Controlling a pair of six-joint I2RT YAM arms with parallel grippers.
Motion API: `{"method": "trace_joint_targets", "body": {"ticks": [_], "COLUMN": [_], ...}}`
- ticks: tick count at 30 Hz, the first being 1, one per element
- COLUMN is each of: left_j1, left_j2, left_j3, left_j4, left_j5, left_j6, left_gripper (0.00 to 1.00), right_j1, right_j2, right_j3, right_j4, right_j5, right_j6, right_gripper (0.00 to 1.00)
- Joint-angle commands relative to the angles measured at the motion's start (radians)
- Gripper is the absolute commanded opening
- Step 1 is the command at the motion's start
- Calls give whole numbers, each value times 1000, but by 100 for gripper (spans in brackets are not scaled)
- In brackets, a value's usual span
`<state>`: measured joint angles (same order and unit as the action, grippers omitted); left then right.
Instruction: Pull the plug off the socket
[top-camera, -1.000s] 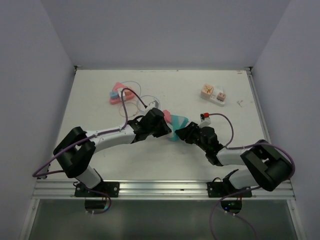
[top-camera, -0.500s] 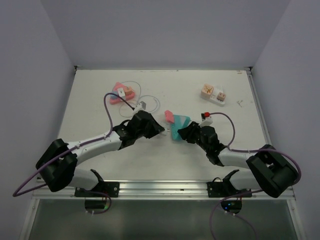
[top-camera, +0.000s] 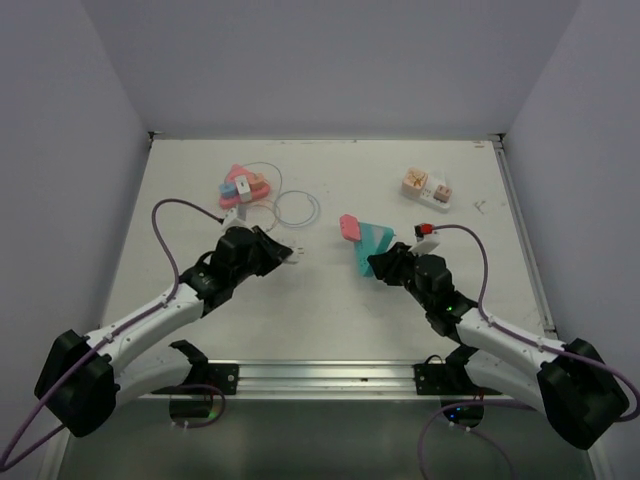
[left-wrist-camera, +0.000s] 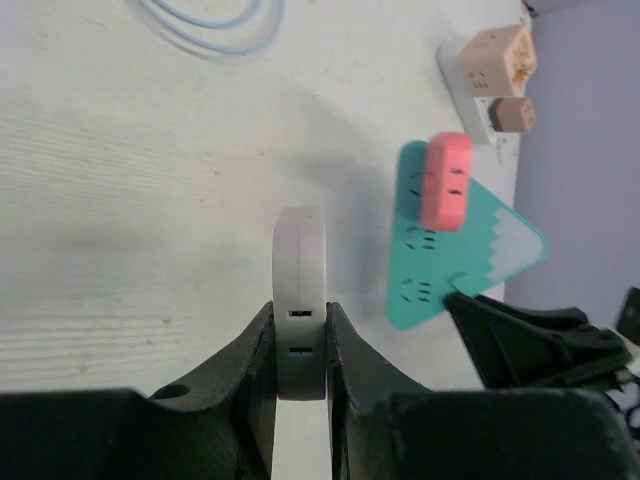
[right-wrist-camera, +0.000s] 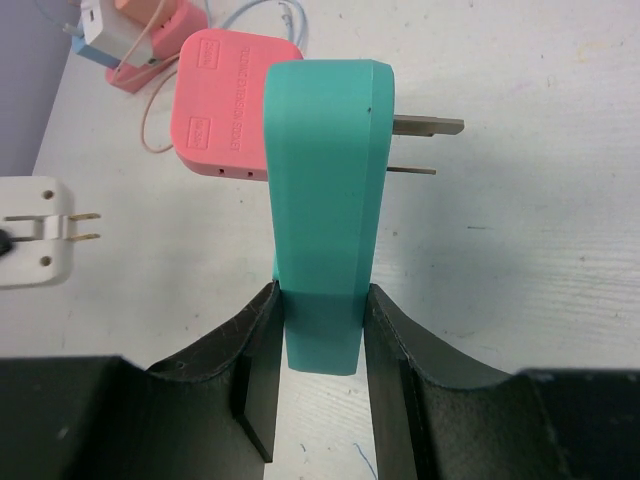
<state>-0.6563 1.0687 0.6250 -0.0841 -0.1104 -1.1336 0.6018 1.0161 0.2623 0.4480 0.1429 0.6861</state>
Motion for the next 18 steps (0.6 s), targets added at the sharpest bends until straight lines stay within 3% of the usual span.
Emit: {"method": "trace_joint_targets", "body": {"ticks": [1, 9, 18], "left_j1": [78, 224, 264], "left_j2": [-29, 7, 22], "left_j3": [-96, -275, -386], "left_j4": [67, 302, 400], "left_j5": [12, 130, 140], "left_j6": [87, 179, 164], "left_gripper": [0, 12, 49], "right_j1": [1, 1, 1], "right_j2": [-76, -94, -79], "right_j3": [54, 77, 81], "right_j4": [-44, -55, -54], "right_j5": [14, -60, -85], "right_j6": [-56, -79, -85], "right_gripper": [0, 0, 0]}}
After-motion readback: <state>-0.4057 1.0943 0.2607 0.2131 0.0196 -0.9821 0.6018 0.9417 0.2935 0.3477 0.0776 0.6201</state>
